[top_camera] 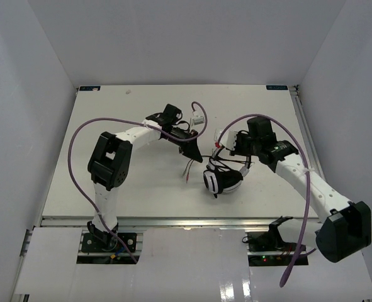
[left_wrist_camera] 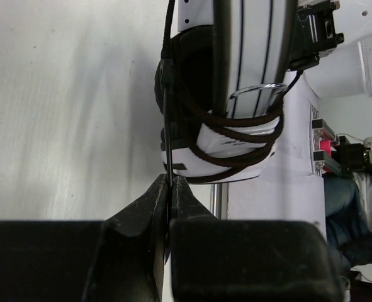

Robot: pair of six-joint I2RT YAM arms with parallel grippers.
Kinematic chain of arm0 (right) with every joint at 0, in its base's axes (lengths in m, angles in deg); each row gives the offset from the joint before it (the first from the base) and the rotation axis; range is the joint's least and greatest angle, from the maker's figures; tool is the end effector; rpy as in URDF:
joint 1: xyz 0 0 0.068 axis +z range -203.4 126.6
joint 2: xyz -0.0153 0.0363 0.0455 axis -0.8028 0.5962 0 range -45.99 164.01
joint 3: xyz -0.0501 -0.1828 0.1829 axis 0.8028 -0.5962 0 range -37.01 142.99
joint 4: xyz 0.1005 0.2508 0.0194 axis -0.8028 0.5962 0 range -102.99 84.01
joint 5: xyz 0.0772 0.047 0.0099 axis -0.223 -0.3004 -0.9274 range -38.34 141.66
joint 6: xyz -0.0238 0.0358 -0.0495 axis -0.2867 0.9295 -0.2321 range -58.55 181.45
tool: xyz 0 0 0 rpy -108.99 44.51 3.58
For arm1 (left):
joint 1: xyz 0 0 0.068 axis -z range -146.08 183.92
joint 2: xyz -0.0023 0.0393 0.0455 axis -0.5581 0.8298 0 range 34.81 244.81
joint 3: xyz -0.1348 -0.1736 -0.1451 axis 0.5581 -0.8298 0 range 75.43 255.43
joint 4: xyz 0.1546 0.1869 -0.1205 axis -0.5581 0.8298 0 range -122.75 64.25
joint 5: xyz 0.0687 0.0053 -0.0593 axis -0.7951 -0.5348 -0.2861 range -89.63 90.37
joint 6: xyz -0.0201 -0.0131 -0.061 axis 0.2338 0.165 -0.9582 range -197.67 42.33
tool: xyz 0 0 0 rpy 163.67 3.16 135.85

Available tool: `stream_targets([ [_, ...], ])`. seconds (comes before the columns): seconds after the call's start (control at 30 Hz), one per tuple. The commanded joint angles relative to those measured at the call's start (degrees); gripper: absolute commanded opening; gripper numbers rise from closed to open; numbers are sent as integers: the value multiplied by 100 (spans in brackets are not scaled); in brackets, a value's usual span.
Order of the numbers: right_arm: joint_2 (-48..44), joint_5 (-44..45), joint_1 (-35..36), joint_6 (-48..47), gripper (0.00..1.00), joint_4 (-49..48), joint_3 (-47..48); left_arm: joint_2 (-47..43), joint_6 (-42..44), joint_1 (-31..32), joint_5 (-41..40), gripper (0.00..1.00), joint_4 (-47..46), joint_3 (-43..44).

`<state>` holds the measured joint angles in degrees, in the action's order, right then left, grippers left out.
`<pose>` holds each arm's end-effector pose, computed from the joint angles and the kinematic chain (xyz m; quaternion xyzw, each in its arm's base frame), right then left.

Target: Wrap the headphones

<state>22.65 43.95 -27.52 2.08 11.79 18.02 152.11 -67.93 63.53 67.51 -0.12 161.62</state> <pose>0.2556 0.1318 0.2709 -0.6298 0.6411 -0.0672 0.4334 0.3483 -0.2526 0.1747 0.3914 0.7217 -0.5631 0.0935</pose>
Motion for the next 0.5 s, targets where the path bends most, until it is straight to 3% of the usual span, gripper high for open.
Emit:
stream_targets([
  [0.0,832,264,-31,1003,8,-578,465,168,-336,-241,-30,15,430,441],
  [0.3,2588,375,-75,2432,8,-626,1506,1003,-1083,-559,-310,20,480,1030],
  [0.47,3060,372,-147,3006,8,-614,1806,1196,-1458,-694,-610,33,498,1182],
])
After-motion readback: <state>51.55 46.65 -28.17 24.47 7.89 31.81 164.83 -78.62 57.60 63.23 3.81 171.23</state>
